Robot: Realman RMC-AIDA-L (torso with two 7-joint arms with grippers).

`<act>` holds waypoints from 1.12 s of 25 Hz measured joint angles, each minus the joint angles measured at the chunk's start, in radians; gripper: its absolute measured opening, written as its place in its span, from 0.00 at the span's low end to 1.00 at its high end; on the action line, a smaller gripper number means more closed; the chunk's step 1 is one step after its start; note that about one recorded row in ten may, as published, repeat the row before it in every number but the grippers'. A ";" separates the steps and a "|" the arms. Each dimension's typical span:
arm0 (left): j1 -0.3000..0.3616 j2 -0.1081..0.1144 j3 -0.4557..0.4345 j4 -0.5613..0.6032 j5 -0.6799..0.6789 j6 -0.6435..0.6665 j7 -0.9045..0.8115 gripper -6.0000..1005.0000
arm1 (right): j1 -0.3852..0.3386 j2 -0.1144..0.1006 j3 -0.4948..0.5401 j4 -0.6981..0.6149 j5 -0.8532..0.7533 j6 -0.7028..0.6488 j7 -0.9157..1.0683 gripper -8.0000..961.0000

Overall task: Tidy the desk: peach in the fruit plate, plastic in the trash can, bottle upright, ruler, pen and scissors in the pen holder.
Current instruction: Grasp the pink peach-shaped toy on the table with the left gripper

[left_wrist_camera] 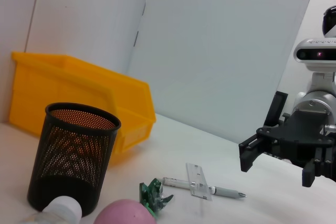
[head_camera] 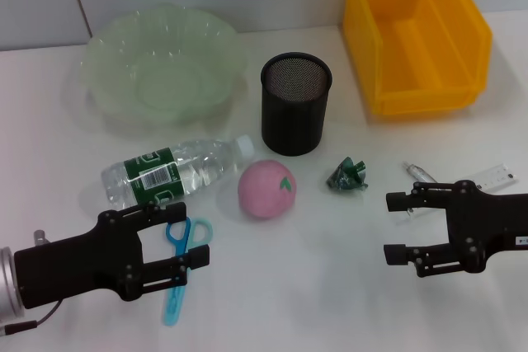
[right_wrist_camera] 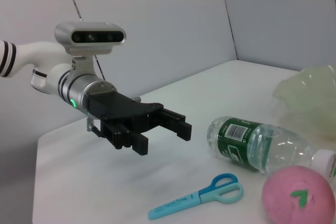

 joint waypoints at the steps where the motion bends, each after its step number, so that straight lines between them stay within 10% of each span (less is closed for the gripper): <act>1: 0.000 0.000 0.000 0.001 0.000 0.000 0.000 0.78 | 0.000 0.000 0.000 0.000 0.000 0.000 0.000 0.86; 17: -0.069 -0.023 -0.047 0.000 0.005 -0.091 0.009 0.77 | -0.021 0.003 -0.006 -0.042 0.000 -0.013 0.004 0.86; 28: -0.207 -0.030 0.117 -0.009 0.002 -0.306 0.034 0.77 | -0.032 0.015 -0.003 -0.074 -0.010 -0.008 0.028 0.86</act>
